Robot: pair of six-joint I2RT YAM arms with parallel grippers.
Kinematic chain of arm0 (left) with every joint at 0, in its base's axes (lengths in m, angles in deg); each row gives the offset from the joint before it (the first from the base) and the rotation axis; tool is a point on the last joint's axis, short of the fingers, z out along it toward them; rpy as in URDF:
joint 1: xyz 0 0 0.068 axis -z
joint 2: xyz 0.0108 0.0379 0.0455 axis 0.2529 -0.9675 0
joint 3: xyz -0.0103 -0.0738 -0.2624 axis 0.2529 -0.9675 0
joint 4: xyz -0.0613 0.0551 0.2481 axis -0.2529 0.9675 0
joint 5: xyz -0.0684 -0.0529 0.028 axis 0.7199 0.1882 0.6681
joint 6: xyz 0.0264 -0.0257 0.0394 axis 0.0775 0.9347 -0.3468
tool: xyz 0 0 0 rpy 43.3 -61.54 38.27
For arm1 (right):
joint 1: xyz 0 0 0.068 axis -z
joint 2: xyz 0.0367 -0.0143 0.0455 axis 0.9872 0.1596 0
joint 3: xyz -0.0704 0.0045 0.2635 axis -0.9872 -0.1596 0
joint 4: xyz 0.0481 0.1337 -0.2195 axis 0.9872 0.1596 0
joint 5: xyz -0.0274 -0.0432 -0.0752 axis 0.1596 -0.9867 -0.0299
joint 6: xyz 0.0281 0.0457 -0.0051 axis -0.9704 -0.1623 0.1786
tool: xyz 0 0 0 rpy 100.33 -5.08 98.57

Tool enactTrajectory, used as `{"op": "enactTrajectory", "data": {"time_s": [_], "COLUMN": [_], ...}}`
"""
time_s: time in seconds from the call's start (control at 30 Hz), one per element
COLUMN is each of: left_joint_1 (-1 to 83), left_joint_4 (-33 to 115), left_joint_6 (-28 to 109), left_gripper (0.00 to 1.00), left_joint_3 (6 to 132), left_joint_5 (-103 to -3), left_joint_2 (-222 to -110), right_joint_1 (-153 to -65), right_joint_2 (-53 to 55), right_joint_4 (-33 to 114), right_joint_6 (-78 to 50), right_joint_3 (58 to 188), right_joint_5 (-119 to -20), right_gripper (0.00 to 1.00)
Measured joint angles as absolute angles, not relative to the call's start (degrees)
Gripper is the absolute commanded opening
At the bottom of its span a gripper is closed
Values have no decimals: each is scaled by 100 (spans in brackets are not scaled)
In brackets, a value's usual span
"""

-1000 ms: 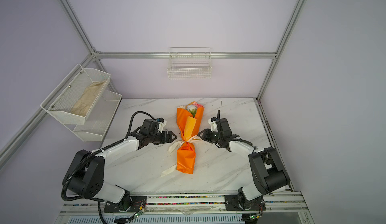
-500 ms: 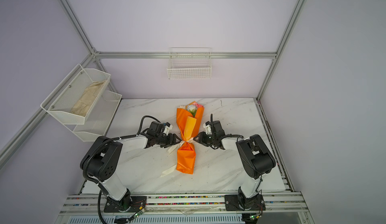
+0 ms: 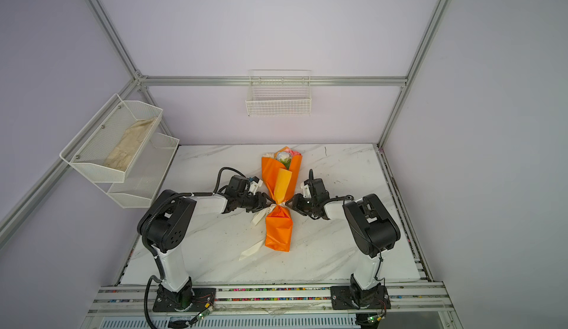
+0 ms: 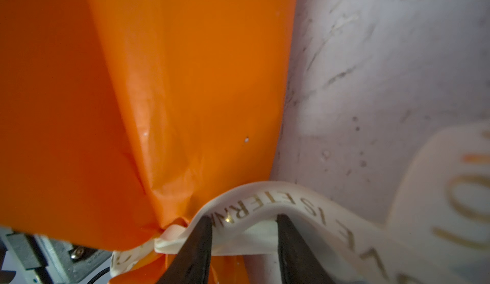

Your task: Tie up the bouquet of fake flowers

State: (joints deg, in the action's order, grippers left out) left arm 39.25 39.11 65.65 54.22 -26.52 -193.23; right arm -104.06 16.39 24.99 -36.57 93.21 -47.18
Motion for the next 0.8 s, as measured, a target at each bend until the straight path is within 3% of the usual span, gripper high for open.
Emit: {"op": "enactTrajectory", "data": {"time_s": [0.2,0.33,0.43,0.53,0.63,0.8], "left_joint_1": [3947,3940,3890,3803,3693,3352], "left_joint_4": [4153,4916,5202,5333,5012,4324], "left_joint_6": [6557,6194,5894,5508,4907,3689], "left_gripper": [70,100,100,100,100,99], "left_joint_3": [5422,5381,5160,4817,4272,3558], "left_joint_5": [-3054,-4053,-5067,-6330,-7589,-8885], "left_joint_2": [-19159,-18213,-17148,-16239,-15719,-15863], "right_joint_1": [-9936,-9549,-9420,-9418,-9339,-9071], "right_joint_2": [985,-409,-1371,-1714,-1281,485], "right_joint_4": [2829,3386,3460,3108,2258,1528], "right_joint_6": [-3687,-3274,-2719,-2254,-1416,-300], "right_joint_3": [9312,9312,9308,9194,8875,8862], "right_joint_5": [-5286,-6514,-8020,-9627,-10722,-10892], "right_gripper": [57,64,96,97,97,97]}}
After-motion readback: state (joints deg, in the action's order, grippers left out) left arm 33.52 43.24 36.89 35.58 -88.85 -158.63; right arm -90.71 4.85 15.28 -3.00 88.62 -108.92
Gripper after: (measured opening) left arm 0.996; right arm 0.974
